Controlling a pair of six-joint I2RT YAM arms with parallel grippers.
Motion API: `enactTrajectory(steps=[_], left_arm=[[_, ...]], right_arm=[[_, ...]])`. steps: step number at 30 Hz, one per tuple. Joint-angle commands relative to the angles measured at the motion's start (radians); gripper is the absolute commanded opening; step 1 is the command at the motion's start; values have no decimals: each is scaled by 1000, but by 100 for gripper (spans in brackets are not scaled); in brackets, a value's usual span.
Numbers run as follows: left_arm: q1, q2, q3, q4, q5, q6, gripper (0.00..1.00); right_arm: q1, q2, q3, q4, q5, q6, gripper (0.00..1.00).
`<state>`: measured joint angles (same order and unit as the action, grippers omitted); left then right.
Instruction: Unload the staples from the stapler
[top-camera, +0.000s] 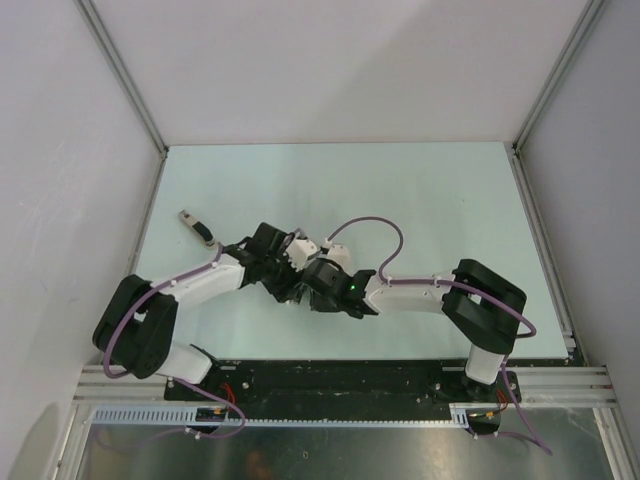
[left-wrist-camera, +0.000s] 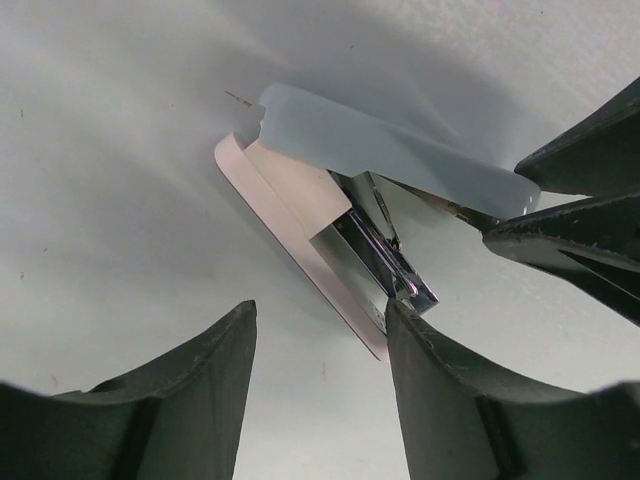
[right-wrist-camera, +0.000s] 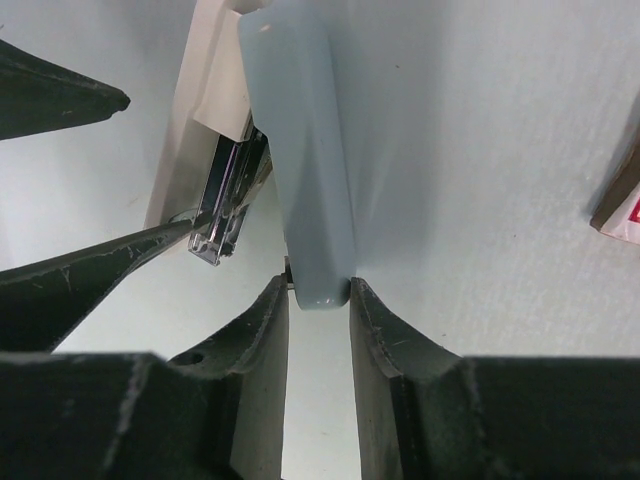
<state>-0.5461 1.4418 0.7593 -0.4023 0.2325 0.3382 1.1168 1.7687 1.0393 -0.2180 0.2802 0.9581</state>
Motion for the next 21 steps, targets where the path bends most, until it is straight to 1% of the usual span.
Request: enactTrajectory(steps=[1, 3, 7, 10, 12, 14, 16, 18, 21], left_arm=[[0, 18, -63, -18, -130, 70, 58], [0, 7, -77, -18, -127, 81, 55], [-1, -22, -105, -23, -137, 104, 45], [-2, -42, -123, -25, -148, 120, 42], [-3, -51, -135, -25, -152, 126, 45], [-7, -56, -147, -25, -158, 132, 55], [-10, -60, -159, -24, -163, 141, 60], [-14, -62, -171, -26, -170, 153, 61], [-16, -74, -189, -28, -180, 167, 59]], right_arm=[[19, -49, 9, 108, -104, -103, 0], [12, -48, 8, 106, -121, -120, 0], [-2, -47, 8, 101, -152, -146, 0], [-10, -38, 8, 116, -185, -164, 0], [-14, -32, 8, 137, -214, -182, 0], [-17, -26, 10, 159, -247, -207, 0], [-20, -20, 9, 173, -280, -230, 0], [-24, -14, 9, 182, -316, -247, 0], [-29, -14, 9, 173, -337, -262, 0]])
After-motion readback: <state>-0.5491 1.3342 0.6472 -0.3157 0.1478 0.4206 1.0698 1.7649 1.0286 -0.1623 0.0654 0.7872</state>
